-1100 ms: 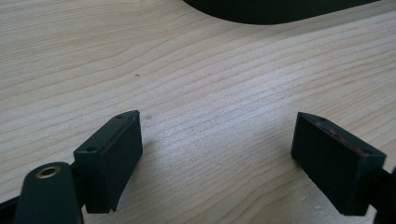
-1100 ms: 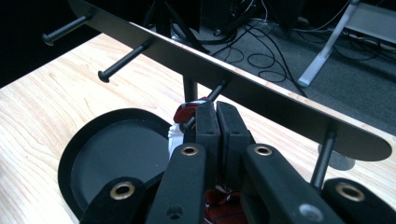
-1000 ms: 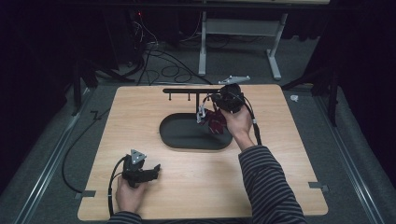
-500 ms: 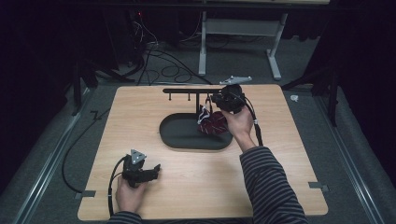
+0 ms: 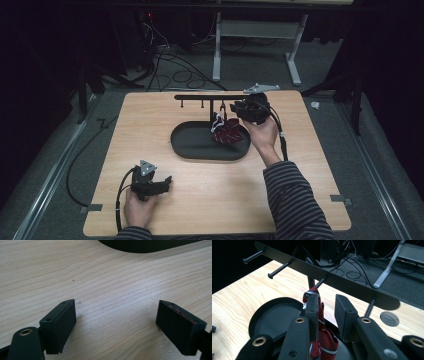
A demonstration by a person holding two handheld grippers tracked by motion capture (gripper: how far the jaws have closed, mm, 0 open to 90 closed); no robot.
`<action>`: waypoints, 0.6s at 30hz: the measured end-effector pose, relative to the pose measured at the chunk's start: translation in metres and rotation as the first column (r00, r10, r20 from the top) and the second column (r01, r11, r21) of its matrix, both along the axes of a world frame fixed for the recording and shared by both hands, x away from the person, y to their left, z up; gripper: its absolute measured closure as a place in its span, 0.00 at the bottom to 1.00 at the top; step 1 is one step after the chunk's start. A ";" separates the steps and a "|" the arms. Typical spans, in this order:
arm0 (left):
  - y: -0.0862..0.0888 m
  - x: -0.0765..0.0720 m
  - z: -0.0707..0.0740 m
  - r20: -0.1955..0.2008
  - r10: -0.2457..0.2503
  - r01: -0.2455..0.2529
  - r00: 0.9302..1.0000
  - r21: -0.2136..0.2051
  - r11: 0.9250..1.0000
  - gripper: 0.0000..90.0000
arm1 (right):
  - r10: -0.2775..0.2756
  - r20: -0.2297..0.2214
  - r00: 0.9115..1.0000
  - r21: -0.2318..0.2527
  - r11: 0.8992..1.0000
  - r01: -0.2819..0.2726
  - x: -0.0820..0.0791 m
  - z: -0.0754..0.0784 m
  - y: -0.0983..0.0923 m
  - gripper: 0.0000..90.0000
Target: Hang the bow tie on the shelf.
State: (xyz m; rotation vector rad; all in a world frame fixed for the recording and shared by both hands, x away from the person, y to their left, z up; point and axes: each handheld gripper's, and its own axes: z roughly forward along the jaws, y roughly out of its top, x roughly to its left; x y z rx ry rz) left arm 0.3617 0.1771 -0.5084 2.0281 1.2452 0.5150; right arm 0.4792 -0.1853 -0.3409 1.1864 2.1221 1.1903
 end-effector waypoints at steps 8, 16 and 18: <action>0.000 0.000 0.000 0.000 0.000 0.000 1.000 0.001 1.000 0.19 | 0.001 0.017 1.000 0.020 1.000 -0.002 -0.011 0.002 -0.014 0.81; 0.000 0.000 0.000 0.000 0.000 0.000 1.000 0.001 1.000 0.19 | 0.002 0.023 1.000 0.030 1.000 -0.002 -0.019 0.000 -0.024 0.80; 0.000 0.000 0.000 0.000 0.000 0.000 1.000 0.001 1.000 0.19 | -0.002 0.019 1.000 0.033 0.999 0.002 -0.020 -0.001 -0.027 0.79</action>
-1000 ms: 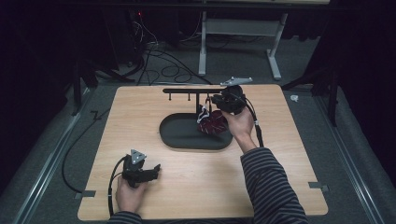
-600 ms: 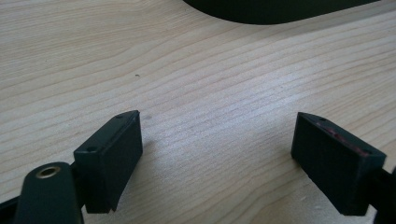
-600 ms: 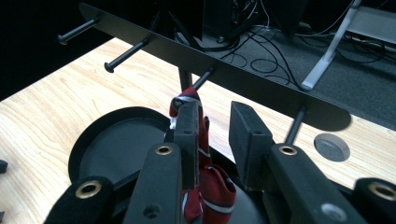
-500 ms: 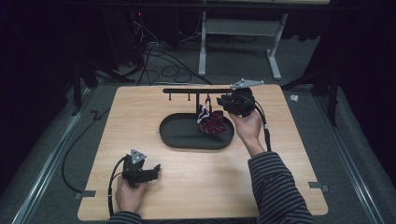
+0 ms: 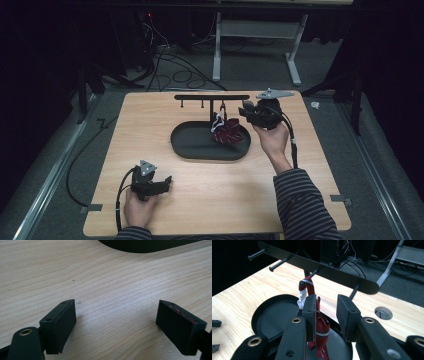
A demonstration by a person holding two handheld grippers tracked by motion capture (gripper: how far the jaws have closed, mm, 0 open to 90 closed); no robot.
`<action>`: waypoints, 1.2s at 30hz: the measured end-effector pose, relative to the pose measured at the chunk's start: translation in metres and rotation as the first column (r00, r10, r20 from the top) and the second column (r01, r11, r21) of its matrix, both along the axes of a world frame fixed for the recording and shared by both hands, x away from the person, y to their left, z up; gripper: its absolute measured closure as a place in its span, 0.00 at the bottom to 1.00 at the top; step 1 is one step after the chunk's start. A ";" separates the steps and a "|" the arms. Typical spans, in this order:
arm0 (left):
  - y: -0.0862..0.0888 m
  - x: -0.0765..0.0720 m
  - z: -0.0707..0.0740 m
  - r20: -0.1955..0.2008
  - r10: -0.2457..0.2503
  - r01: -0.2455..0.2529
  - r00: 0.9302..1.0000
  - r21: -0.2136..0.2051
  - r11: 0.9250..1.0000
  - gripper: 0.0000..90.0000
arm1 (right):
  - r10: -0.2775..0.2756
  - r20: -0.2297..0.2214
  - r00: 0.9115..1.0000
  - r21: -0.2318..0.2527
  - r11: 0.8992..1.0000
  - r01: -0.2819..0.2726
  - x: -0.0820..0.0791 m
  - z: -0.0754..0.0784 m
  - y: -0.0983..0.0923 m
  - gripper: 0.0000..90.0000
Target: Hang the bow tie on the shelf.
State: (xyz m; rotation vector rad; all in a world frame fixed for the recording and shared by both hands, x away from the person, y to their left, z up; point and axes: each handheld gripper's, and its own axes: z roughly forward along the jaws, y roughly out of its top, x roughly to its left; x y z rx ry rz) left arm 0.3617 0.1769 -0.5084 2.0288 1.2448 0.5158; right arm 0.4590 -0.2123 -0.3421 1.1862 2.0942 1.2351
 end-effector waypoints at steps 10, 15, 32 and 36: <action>0.000 0.000 0.000 0.000 0.000 0.000 1.000 0.000 1.000 0.19 | -0.010 -0.012 1.000 0.022 1.000 0.011 -0.006 -0.007 -0.016 0.77; 0.000 0.000 0.000 0.000 0.000 0.000 1.000 0.000 1.000 0.19 | -0.015 -0.019 1.000 0.035 0.999 0.016 -0.009 -0.009 -0.023 0.77; 0.000 0.000 0.000 0.000 0.000 0.000 1.000 0.000 1.000 0.19 | -0.039 -0.024 0.999 0.064 0.997 0.041 -0.019 -0.016 -0.044 0.76; 0.000 0.000 0.000 0.000 0.000 0.000 1.000 0.000 1.000 0.19 | -0.045 -0.022 0.999 0.072 0.996 0.047 -0.023 -0.017 -0.049 0.75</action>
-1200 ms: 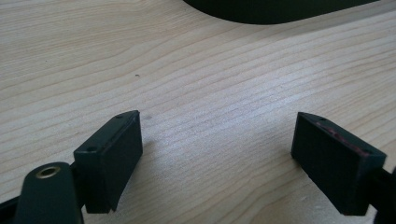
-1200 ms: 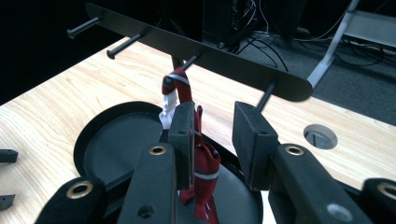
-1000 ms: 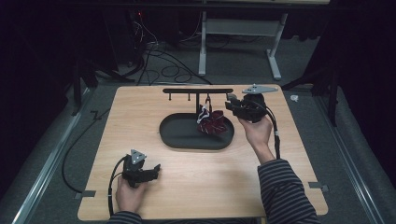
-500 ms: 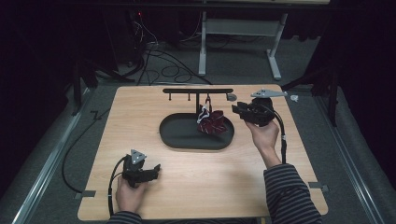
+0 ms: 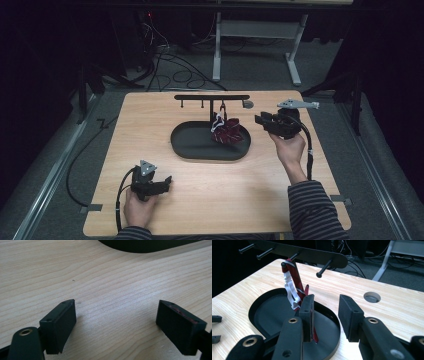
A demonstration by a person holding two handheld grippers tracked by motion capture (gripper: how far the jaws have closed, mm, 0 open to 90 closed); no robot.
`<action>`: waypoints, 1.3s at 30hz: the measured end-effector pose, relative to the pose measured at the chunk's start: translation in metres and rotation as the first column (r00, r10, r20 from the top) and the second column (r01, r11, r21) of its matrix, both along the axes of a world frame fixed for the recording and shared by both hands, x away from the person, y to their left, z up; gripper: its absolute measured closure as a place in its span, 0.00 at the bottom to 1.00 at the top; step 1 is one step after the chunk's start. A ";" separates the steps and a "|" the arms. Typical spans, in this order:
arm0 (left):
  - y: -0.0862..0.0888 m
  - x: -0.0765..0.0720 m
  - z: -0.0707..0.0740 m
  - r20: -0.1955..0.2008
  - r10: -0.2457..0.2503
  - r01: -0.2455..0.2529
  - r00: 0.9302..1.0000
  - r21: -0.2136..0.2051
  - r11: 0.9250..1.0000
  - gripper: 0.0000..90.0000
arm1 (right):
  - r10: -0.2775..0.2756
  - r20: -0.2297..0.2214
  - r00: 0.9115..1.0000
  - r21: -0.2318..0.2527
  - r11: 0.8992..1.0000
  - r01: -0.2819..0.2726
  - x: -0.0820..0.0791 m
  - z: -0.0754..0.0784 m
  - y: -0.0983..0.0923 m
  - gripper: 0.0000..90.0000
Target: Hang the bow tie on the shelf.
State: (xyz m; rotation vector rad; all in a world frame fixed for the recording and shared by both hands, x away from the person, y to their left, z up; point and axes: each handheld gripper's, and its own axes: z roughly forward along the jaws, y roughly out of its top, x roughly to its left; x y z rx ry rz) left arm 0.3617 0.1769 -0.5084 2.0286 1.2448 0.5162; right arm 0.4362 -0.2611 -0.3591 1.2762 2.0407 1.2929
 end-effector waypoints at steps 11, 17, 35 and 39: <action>0.000 0.000 0.000 0.000 0.000 0.000 1.000 0.000 1.000 0.19 | -0.012 0.005 1.000 0.015 1.000 0.012 -0.009 -0.003 -0.012 0.74; 0.000 0.000 0.000 0.000 0.000 0.000 1.000 0.000 1.000 0.19 | -0.019 0.001 1.000 0.020 1.000 0.019 -0.015 -0.005 -0.019 0.73; 0.000 0.000 0.000 0.000 0.000 0.000 1.000 0.000 1.000 0.19 | -0.042 0.016 0.999 0.016 0.999 0.042 -0.036 -0.015 -0.035 0.69; 0.000 0.000 0.000 0.000 0.000 0.000 1.000 0.000 1.000 0.19 | -0.046 0.015 0.999 0.024 0.999 0.046 -0.039 -0.019 -0.039 0.68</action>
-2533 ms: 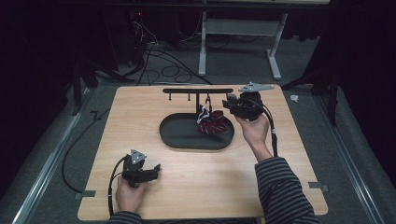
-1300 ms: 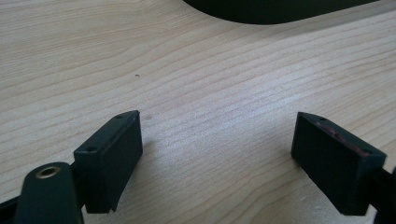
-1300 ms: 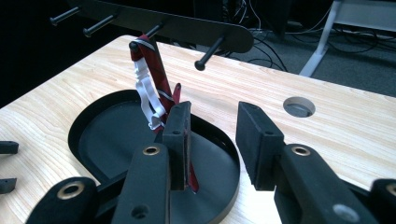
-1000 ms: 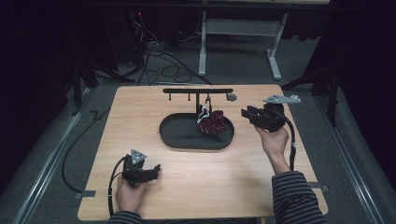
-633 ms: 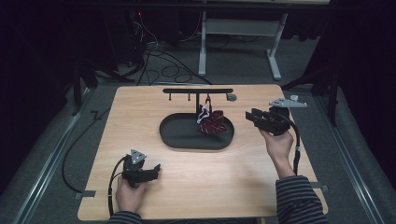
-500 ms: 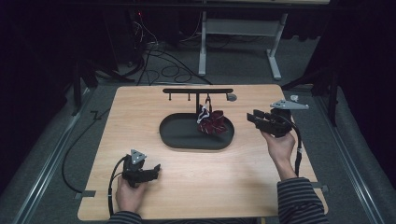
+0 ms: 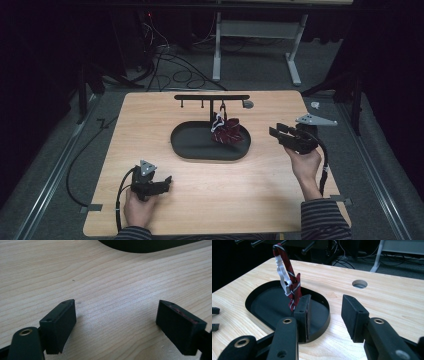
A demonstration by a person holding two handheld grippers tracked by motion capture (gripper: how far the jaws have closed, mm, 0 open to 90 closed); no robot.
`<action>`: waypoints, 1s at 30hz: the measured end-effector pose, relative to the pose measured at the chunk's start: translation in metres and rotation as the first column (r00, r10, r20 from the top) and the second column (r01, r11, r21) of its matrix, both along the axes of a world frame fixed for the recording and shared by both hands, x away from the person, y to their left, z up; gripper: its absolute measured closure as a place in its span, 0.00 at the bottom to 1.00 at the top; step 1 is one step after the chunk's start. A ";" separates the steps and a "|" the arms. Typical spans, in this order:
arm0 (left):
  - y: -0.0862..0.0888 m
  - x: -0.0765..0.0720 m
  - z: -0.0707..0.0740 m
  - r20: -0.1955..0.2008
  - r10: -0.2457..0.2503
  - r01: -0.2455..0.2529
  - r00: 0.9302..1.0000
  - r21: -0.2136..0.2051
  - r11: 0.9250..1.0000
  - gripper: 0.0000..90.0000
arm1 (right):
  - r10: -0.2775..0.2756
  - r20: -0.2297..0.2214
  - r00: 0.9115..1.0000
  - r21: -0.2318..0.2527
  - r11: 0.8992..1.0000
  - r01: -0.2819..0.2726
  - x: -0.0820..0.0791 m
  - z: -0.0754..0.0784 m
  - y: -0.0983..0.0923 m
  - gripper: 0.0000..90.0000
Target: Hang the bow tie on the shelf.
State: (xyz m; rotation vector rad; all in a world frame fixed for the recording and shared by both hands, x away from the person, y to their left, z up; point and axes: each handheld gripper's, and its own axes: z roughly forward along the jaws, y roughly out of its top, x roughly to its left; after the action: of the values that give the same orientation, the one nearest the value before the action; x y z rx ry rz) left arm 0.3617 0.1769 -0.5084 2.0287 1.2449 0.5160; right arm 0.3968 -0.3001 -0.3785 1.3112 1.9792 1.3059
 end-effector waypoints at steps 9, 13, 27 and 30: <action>0.000 0.000 0.000 0.000 0.000 0.000 1.000 0.000 1.000 0.19 | -0.013 -0.018 1.000 0.005 1.000 0.013 -0.007 -0.012 -0.006 0.68; 0.000 0.000 0.000 0.000 0.000 0.000 1.000 0.000 1.000 0.19 | -0.015 -0.021 1.000 0.007 1.000 0.015 -0.009 -0.018 -0.008 0.68; 0.000 0.000 0.000 0.000 0.000 0.000 1.000 0.000 1.000 0.19 | -0.042 -0.054 0.998 0.039 0.998 0.044 -0.020 -0.041 -0.019 0.68; 0.000 0.000 0.000 0.000 0.000 0.000 1.000 0.000 1.000 0.19 | -0.051 -0.067 0.996 0.041 0.998 0.053 -0.022 -0.048 -0.020 0.68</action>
State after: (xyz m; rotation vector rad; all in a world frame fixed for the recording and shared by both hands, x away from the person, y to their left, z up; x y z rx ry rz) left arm 0.3617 0.1769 -0.5084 2.0289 1.2451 0.5162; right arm 0.3750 -0.3204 -0.4265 1.4333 1.9569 1.3032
